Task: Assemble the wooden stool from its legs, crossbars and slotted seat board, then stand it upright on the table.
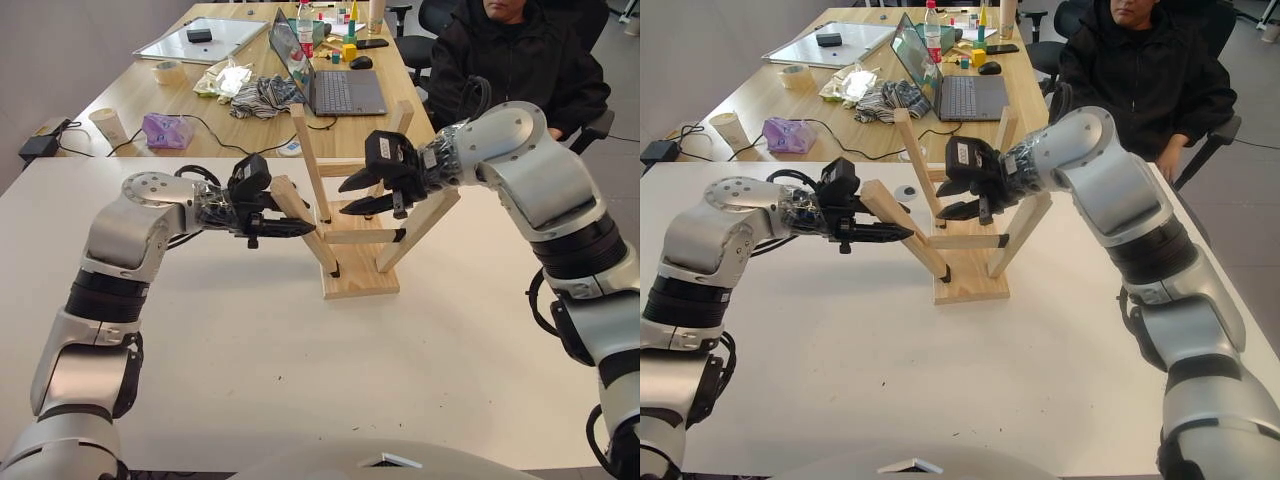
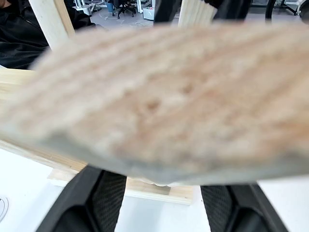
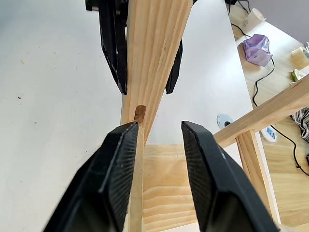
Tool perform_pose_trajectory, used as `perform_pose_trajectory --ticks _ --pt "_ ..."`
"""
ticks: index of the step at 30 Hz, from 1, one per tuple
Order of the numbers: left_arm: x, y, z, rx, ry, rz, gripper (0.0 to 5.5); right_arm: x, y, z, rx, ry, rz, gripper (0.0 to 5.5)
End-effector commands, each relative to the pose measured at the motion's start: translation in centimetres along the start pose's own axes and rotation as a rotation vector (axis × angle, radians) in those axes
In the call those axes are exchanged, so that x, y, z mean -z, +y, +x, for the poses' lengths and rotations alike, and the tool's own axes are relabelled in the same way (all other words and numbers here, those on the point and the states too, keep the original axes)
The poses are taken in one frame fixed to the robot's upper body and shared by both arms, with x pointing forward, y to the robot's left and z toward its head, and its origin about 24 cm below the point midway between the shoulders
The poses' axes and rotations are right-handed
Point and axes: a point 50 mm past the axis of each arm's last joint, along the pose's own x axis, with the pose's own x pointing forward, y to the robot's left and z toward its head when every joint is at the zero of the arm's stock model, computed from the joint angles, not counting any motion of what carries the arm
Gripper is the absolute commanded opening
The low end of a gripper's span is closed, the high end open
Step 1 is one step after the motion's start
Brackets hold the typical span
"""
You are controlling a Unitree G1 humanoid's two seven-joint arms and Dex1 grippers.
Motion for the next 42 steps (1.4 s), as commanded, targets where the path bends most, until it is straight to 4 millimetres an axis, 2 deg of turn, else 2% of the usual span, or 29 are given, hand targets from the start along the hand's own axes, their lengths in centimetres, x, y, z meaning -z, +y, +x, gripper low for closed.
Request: perform_pose_trajectory --ticks 1,5,12,16,21,26,28,29,32,34,36,39,42 --pt "0.1 0.2 0.5 -0.028 0.073 -0.011 2.08 0.1 0.8 0.3 -0.097 0.050 -0.008 1.85" --pt "-0.6 -0.1 1.2 -0.045 0.071 -0.006 2.08 1.0 1.2 0.8 -0.133 0.097 0.007 1.85" --pt "-0.7 -0.7 1.9 -0.020 0.117 0.018 2.07 1.9 0.3 1.4 -0.071 0.130 0.041 1.85" --pt "-0.7 -0.3 2.4 -0.014 0.175 0.051 2.06 2.5 0.5 1.5 -0.083 0.155 0.047 1.85" --pt "-1.6 0.1 3.5 0.008 0.203 0.096 2.04 3.5 1.1 2.1 -0.107 0.183 0.062 1.85" --pt "-1.5 0.7 3.6 0.001 0.235 0.094 2.04 3.5 -0.2 2.3 -0.013 0.167 0.082 1.85" --pt "-1.4 0.9 3.3 0.013 0.271 0.097 2.04 2.2 -1.3 1.6 0.051 0.099 0.093 1.85" --pt "-1.6 1.1 3.0 0.021 0.297 0.105 2.04 0.9 -2.5 0.6 0.125 0.027 0.106 1.85" --pt "-2.0 2.0 2.3 0.030 0.372 0.140 2.03 -3.3 -6.7 -4.5 0.426 -0.303 0.203 1.85" --pt "-2.1 2.3 2.0 0.031 0.392 0.145 2.03 -3.8 -8.0 -7.7 0.568 -0.492 0.292 1.85" --pt "-1.9 2.5 1.7 0.031 0.410 0.142 2.03 -1.7 -8.1 -8.5 0.668 -0.517 0.354 1.85" --pt "-1.9 2.8 1.4 0.030 0.430 0.145 2.03 3.9 -6.4 -5.6 0.715 -0.534 0.502 1.85" --pt "-2.0 3.0 1.2 0.029 0.460 0.161 2.03 6.8 -3.7 -2.8 0.695 -0.561 0.589 1.85"
